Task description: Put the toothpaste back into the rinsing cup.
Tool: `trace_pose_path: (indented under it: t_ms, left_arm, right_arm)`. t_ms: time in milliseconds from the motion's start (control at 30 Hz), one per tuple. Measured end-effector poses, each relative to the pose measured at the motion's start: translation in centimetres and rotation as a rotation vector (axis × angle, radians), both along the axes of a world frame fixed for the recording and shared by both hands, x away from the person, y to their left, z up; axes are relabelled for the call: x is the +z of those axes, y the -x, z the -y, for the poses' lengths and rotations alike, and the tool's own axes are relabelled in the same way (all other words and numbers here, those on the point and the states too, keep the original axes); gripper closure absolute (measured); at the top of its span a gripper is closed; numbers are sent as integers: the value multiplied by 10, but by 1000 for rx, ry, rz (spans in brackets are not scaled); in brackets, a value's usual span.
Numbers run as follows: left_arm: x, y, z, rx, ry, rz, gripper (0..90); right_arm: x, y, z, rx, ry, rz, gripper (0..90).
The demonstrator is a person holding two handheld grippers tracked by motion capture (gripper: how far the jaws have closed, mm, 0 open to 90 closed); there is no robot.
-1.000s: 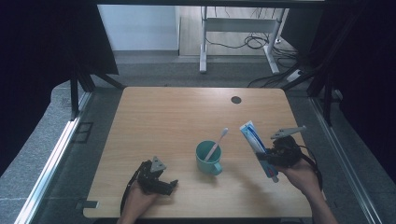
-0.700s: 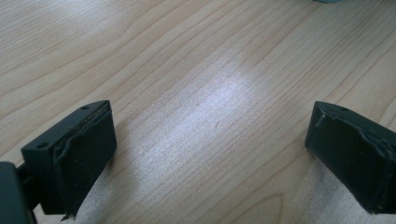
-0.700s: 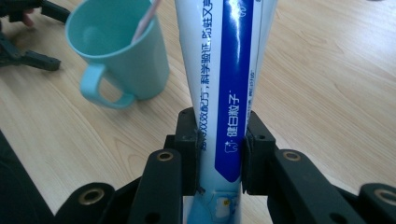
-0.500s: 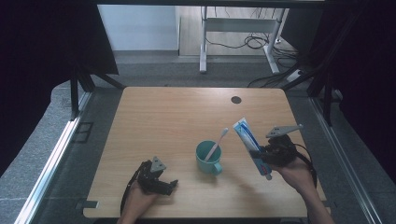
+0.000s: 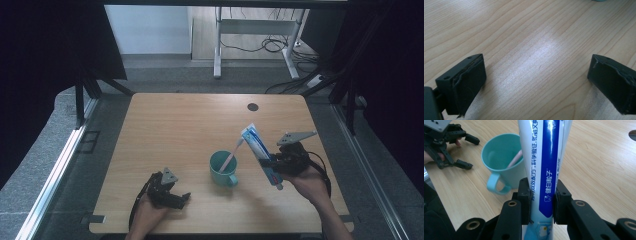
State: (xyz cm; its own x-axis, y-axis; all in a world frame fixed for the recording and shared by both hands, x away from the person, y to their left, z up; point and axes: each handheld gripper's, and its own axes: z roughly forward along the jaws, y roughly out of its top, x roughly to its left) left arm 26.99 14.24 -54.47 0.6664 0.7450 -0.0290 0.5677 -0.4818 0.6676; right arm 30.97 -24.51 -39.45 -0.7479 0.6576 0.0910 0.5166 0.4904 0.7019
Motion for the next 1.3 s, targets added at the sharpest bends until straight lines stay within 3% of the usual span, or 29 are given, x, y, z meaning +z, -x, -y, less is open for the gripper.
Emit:
trace_pose_path:
  t_ms: [633, 1300]
  left_arm:
    - [0, 0, 0, 0, 1, 0, 19]
    - [0, 0, 0, 0, 1, 0, 19]
  right_arm:
    - [10, -4, -29, 50, -51, 22, 720]
    - [17, -17, -62, 82, -61, 49, 721]
